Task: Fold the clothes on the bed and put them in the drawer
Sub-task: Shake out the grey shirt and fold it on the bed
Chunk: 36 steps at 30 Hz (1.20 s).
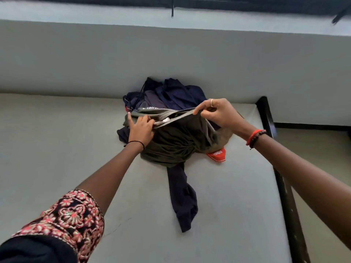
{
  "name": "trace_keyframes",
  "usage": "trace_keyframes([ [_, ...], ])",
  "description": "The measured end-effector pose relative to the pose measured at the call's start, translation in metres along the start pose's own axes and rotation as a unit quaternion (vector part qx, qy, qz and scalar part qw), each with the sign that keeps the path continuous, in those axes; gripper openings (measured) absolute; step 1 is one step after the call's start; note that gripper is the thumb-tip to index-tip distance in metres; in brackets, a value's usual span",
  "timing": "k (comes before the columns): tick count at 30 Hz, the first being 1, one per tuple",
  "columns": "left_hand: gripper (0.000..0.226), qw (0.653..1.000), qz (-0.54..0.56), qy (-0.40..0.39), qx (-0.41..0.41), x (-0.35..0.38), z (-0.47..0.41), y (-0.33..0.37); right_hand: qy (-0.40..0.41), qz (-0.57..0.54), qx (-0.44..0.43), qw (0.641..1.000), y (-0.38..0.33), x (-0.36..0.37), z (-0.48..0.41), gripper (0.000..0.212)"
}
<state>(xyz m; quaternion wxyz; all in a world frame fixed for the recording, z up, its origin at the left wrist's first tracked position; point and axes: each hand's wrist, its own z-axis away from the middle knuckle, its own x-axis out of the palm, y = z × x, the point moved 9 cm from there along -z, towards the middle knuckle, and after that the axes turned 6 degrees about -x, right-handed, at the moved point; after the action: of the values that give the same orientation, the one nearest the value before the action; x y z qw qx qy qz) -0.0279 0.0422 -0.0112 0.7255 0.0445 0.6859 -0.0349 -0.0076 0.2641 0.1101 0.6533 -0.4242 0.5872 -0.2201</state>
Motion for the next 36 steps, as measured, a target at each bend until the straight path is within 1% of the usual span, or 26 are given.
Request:
trace_keyframes([
  [3, 0.026, 0.999, 0.034, -0.016, -0.024, -0.025, 0.016, 0.002, 0.048, 0.007, -0.003, 0.999, -0.028, -0.032, 0.015, 0.018],
  [5, 0.029, 0.998, 0.044, -0.029, -0.036, -0.042, 0.024, 0.005, 0.049, 0.038, -0.014, 0.998, -0.047, -0.045, 0.024, 0.004],
  [8, 0.026, 0.999, 0.026, -0.017, -0.034, -0.087, 0.030, 0.009, 0.049, 0.093, -0.049, 0.993, -0.088, -0.073, 0.037, 0.010],
  [12, 0.019, 0.998, 0.008, -0.047, -0.034, -0.137, 0.039, 0.010, 0.072, 0.113, -0.080, 0.988, -0.134, -0.115, 0.048, 0.010],
  [14, 0.021, 0.998, 0.010, -0.055, -0.029, -0.167, 0.043, 0.011, 0.081, 0.119, -0.088, 0.986, -0.156, -0.135, 0.053, 0.013],
  [18, 0.022, 0.998, 0.050, -0.036, -0.013, -0.249, 0.045, 0.004, 0.112, 0.110, -0.066, 0.985, -0.194, -0.185, 0.065, 0.031],
  [21, 0.030, 0.991, 0.133, -0.004, 0.019, -0.316, 0.045, 0.006, 0.135, 0.119, -0.039, 0.983, -0.214, -0.223, 0.078, 0.026],
  [23, 0.039, 0.980, 0.191, 0.025, 0.043, -0.366, 0.045, 0.012, 0.149, 0.136, -0.031, 0.979, -0.230, -0.249, 0.085, 0.020],
  [24, 0.040, 0.975, 0.213, 0.045, 0.045, -0.392, 0.046, 0.013, 0.155, 0.126, -0.029, 0.979, -0.240, -0.262, 0.089, 0.018],
  [26, 0.025, 0.961, 0.263, 0.066, 0.059, -0.445, 0.047, 0.015, 0.172, 0.097, -0.031, 0.980, -0.264, -0.290, 0.097, 0.017],
  [28, 0.011, 0.945, 0.310, 0.059, 0.087, -0.489, 0.049, 0.020, 0.195, 0.071, -0.044, 0.977, -0.290, -0.315, 0.108, 0.017],
  [30, 0.010, 0.930, 0.353, 0.044, 0.099, -0.528, 0.053, 0.026, 0.214, 0.011, -0.067, 0.975, -0.314, -0.336, 0.116, 0.020],
  [33, 0.004, 0.879, 0.468, -0.005, 0.089, -0.579, 0.069, 0.035, 0.225, -0.107, -0.085, 0.965, -0.346, -0.363, 0.125, 0.021],
  [35, 0.015, 0.848, 0.522, -0.028, 0.084, -0.602, 0.075, 0.039, 0.212, -0.164, -0.091, 0.959, -0.363, -0.371, 0.130, 0.015],
  [36, 0.013, 0.836, 0.540, -0.037, 0.089, -0.610, 0.079, 0.043, 0.211, -0.184, -0.093, 0.955, -0.371, -0.375, 0.134, 0.011],
])
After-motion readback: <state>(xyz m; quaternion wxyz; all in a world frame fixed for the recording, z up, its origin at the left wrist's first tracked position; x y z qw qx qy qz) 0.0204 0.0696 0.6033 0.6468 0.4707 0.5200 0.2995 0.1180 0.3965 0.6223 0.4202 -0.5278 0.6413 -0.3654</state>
